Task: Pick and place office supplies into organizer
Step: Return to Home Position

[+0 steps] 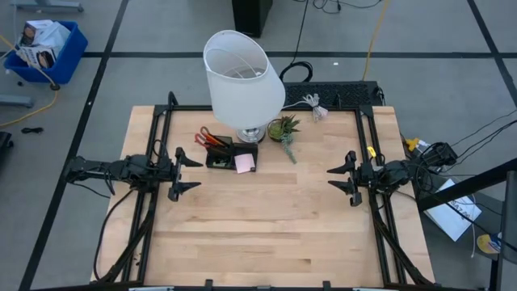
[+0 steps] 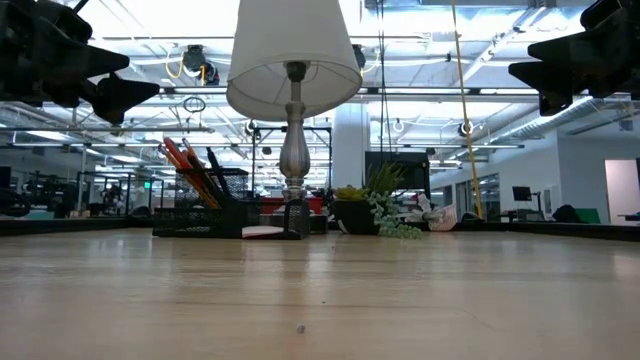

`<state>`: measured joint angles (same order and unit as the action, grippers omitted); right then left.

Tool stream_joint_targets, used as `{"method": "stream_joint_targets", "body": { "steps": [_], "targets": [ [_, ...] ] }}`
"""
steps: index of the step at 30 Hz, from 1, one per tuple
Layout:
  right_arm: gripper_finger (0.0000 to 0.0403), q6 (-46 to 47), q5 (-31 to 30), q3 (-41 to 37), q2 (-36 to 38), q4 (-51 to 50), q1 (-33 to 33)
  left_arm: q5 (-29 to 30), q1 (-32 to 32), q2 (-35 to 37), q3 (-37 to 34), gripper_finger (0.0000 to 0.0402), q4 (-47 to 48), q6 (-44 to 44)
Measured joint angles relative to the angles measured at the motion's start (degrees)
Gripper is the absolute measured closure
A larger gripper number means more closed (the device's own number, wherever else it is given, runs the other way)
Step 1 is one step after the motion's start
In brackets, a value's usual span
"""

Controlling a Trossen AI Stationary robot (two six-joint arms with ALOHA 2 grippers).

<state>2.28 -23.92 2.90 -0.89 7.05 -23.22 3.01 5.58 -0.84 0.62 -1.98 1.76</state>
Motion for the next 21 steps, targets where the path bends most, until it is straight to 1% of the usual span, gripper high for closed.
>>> {"method": "stream_joint_targets", "body": {
  "steps": [21],
  "targets": [
    [0.0234, 0.0, 0.01, 0.0, -0.02, -0.01, -0.02, 0.0, 0.0, 0.0, 0.0, 0.0082, 0.0, 0.0]
  ]
}}
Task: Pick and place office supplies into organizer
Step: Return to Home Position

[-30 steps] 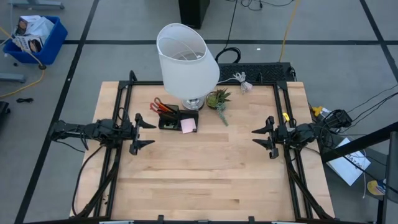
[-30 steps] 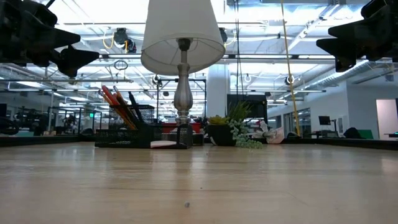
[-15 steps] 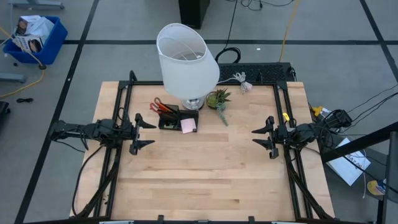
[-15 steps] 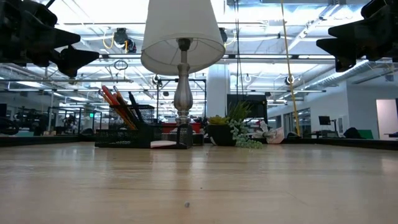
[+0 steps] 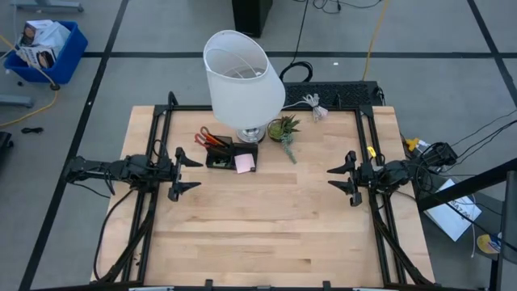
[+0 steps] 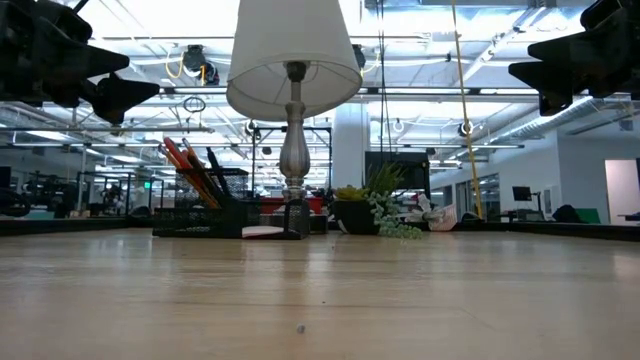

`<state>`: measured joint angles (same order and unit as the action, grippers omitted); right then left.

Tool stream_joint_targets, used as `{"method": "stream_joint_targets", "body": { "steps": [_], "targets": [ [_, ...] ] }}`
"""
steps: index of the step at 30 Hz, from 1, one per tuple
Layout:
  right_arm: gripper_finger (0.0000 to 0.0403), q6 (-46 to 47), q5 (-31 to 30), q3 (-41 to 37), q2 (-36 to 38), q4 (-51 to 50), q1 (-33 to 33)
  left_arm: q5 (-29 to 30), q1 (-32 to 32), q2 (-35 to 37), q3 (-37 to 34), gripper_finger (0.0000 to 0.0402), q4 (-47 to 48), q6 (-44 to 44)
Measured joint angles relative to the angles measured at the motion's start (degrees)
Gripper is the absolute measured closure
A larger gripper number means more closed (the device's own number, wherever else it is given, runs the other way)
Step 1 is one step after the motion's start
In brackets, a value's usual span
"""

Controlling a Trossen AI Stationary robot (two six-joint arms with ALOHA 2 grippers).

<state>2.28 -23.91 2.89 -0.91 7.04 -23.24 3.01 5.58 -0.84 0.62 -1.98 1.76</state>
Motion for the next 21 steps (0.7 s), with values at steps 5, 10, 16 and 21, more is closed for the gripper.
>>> {"method": "stream_joint_targets", "body": {
  "steps": [5, 10, 16, 21],
  "targets": [
    [0.0236, 0.0, 0.0, 0.0, 0.0, 0.0, 0.0, 0.0, 0.0, 0.0, 0.0, 0.0082, 0.0, 0.01],
    [0.0237, 0.0, 0.0, 0.0, 0.01, -0.01, 0.0, 0.0, 0.0, 0.0, 0.0, 0.0082, 0.0, 0.0],
    [0.0237, 0.0, -0.01, 0.0, 0.0, 0.01, 0.0, 0.0, 0.0, 0.0, 0.0, 0.0082, 0.0, 0.0],
    [0.0237, 0.0, -0.01, 0.0, 0.0, 0.01, 0.02, 0.0, 0.0, 0.0, 0.0, 0.0082, 0.0, 0.0]
  ]
}}
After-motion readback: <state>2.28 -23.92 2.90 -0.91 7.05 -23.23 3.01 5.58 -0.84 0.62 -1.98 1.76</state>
